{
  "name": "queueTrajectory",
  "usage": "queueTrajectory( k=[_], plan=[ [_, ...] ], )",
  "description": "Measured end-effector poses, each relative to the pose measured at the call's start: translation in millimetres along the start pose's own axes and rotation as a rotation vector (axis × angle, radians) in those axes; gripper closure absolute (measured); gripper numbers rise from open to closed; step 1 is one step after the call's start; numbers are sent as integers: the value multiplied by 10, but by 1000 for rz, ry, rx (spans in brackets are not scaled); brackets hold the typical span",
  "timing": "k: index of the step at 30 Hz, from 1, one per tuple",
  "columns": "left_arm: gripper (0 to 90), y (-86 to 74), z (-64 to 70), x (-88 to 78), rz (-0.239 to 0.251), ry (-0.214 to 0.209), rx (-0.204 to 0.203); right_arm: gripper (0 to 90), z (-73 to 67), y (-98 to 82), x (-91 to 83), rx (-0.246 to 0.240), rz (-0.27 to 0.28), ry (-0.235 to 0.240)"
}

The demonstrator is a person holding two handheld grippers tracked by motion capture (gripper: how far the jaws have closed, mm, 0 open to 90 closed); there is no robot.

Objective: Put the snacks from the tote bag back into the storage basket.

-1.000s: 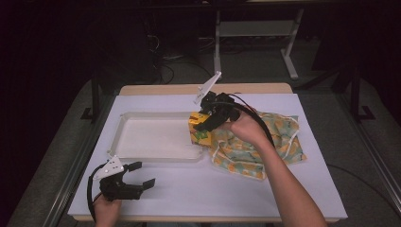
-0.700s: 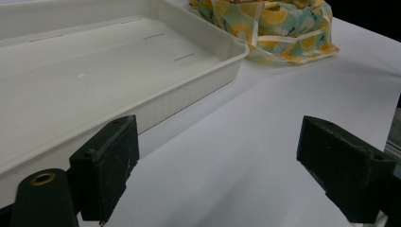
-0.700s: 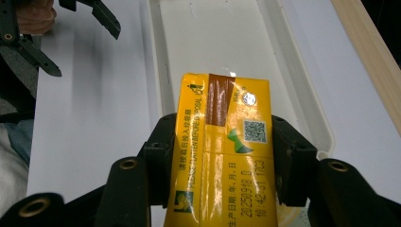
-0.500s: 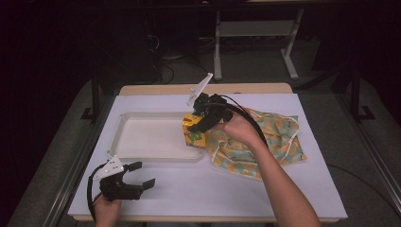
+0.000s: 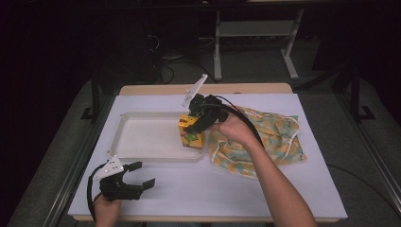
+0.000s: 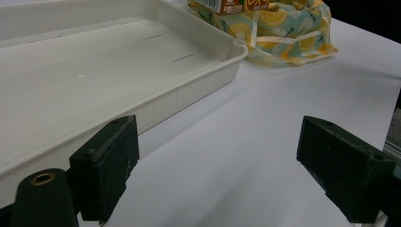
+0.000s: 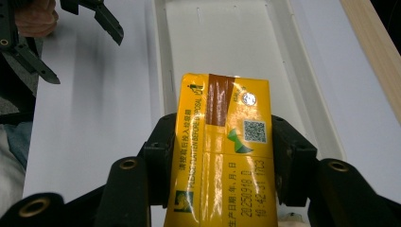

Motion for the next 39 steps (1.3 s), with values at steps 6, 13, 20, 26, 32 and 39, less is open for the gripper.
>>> queueTrajectory(
  k=[6, 13, 20, 26, 32, 39],
  plan=[
    [134, 0, -1, -1, 0, -2, 1, 498, -2, 26, 45, -2, 1, 7],
    [134, 0, -1, -2, 1, -2, 1, 498, -1, 51, 114, -8, -7, 13],
    [134, 0, -1, 0, 3, -3, 1, 498, -5, 80, 170, -16, -7, 19],
    [134, 0, -1, 0, 4, -4, 1, 497, -8, 94, 219, -18, -12, 28],
    [134, 0, -3, 1, 4, -3, 5, 498, -15, 114, 275, -22, -15, 38],
    [134, -1, -6, -1, 4, -5, 5, 498, -6, 126, 346, -23, -24, 45]
  ],
)
Point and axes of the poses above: each handheld gripper's, and its own axes: x roughly forward along the jaws, y roughly out of its top, z roughly to its right, the point moved 1 cm from there along x, roughly forward along the jaws, and after that the axes turned 2 degrees about x, right-handed, at the moved point
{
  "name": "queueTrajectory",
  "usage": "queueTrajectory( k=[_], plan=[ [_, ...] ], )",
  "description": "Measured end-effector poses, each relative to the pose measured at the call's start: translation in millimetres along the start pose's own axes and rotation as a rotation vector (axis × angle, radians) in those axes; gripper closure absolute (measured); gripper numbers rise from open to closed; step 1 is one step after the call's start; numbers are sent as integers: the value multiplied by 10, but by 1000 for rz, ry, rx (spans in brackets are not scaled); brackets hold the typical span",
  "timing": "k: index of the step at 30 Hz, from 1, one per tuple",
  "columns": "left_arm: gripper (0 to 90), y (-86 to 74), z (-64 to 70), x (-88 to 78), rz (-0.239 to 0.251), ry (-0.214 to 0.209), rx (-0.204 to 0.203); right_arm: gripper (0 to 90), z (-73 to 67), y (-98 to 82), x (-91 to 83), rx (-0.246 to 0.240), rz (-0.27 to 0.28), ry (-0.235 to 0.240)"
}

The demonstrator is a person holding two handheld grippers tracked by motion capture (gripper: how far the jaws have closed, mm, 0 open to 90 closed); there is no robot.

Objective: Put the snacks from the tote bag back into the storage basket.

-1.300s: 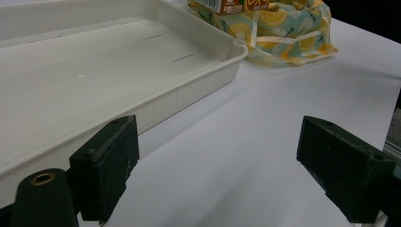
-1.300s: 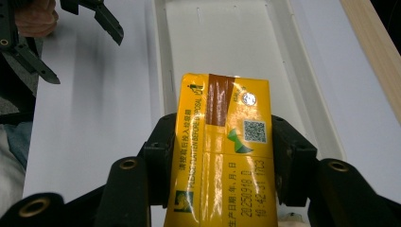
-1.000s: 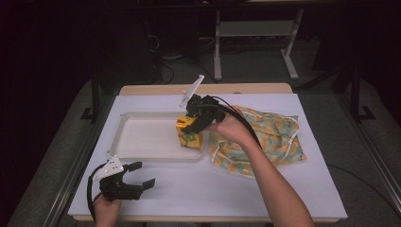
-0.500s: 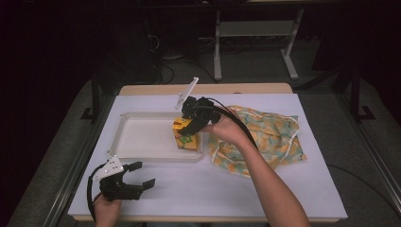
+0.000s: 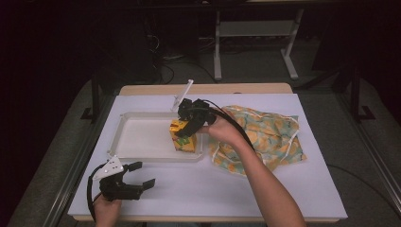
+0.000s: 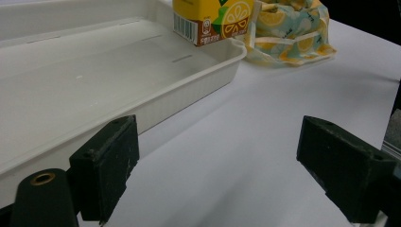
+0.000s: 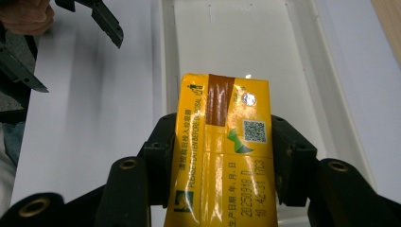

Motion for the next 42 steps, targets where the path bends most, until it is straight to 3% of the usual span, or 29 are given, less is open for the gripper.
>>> queueTrajectory(
  k=[42],
  plan=[
    [134, -3, 3, -2, 6, -2, -13, 497, 47, 40, 341, -1, -42, 18]
  ],
)
Point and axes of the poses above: each handheld gripper's, and its own axes: x roughly forward along the jaws, y roughly out of its top, z roughly to its right, the point moved 1 cm from there along x, roughly forward along the jaws, and after that the axes turned 2 degrees about x, right-handed, at the moved point
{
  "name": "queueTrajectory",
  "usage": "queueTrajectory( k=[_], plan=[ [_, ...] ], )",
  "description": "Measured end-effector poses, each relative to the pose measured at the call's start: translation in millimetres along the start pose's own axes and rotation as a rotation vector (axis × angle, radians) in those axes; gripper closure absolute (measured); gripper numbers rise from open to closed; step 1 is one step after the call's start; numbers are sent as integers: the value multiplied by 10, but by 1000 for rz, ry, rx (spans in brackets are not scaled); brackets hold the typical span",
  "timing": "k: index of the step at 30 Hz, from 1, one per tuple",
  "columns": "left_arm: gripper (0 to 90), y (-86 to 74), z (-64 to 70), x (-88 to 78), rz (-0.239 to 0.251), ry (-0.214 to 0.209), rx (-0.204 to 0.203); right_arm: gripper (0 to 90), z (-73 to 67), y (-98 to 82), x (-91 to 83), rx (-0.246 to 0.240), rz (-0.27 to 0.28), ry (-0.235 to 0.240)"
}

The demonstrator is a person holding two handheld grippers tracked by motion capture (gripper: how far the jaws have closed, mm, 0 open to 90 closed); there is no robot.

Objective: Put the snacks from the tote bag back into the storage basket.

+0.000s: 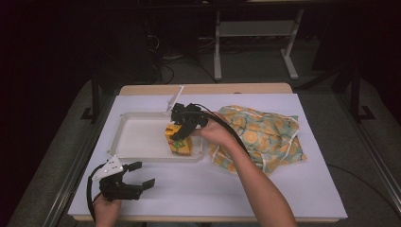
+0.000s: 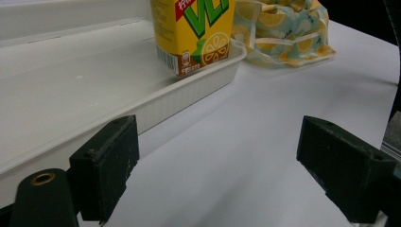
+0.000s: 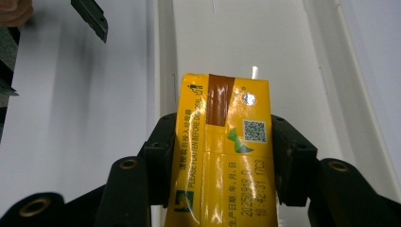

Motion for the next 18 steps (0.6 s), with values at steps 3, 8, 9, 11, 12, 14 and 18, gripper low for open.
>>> queueTrajectory(
  k=[3, 8, 9, 11, 12, 14, 18],
  plan=[
    [134, 1, 2, -2, -2, 0, 1, 497, 6, -4, 37, -5, -4, -1],
    [134, 2, 0, -4, -2, 0, 2, 497, 11, -11, 73, 0, -6, 6],
    [134, 2, -1, -4, -2, 1, 3, 497, 13, -12, 96, -4, -6, 10],
    [134, 2, 0, -3, 0, 1, 3, 497, 9, -11, 111, -8, -15, 12],
    [134, 2, 0, -3, 0, 1, 3, 497, 4, -11, 117, -3, -19, 15],
    [134, 1, 3, -1, 1, 1, 2, 497, 9, -16, 130, -5, -19, 14],
    [134, 2, 5, 1, 2, -2, -4, 497, 18, -26, 142, 4, -18, 7]
  ],
)
Point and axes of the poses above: each handheld gripper's, and its own axes: x roughly forward along the jaws, y roughly out of its top, z roughly to its right, the point moved 1 cm from there along x, roughly forward along the jaws, and after that the axes turned 2 degrees about x, right-handed, at the moved point
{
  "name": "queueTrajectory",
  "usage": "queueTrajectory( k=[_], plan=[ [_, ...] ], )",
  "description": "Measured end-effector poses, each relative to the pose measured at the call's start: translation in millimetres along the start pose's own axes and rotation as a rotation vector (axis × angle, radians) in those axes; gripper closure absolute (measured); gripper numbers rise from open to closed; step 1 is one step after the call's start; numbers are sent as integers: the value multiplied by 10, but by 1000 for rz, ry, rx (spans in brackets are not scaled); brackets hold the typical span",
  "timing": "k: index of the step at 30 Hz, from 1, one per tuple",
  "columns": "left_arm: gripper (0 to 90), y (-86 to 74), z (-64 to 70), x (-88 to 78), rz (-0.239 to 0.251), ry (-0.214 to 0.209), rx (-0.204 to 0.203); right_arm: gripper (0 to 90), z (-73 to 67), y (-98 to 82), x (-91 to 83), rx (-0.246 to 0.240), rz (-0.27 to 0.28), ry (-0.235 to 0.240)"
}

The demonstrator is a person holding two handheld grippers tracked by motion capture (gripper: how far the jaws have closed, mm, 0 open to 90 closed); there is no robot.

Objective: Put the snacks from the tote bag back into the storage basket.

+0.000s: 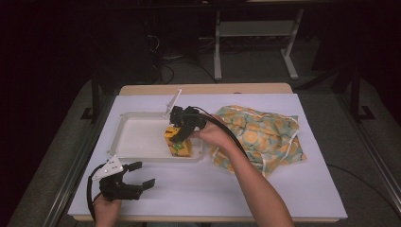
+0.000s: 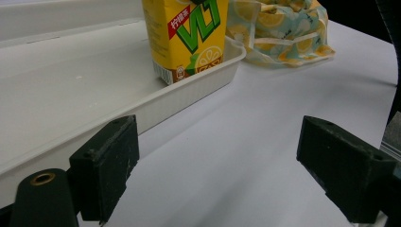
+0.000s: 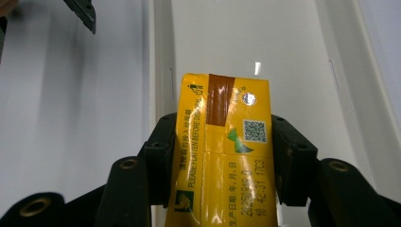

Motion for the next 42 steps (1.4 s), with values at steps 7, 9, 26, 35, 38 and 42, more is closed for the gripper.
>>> queueTrajectory(
  k=[7, 9, 26, 35, 38, 42],
  plan=[
    [134, 0, -1, -1, -1, 0, -2, 497, 6, -26, 48, 0, -6, 12],
    [134, 1, 0, 0, -2, 0, 1, 496, 3, -28, 52, -4, -8, 11],
    [134, 2, 2, 4, -6, 1, 5, 491, -14, -99, 46, -21, -13, 15],
    [134, 2, 2, 6, -9, 1, 7, 484, -32, -113, 42, -38, -8, 22],
    [134, 1, 4, 8, -6, -1, 6, 472, -27, -119, 50, -25, -8, 47],
    [134, 2, 6, 11, -7, -1, 6, 470, -62, -106, 60, -33, -17, 52]
  ],
)
Point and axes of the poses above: each handheld gripper's, and its own axes: x roughly forward along the jaws, y roughly out of its top, z roughly to its right, the point moved 1 cm from there along x, roughly forward along the jaws, and after that the axes turned 2 degrees about x, right-handed, at the moved point
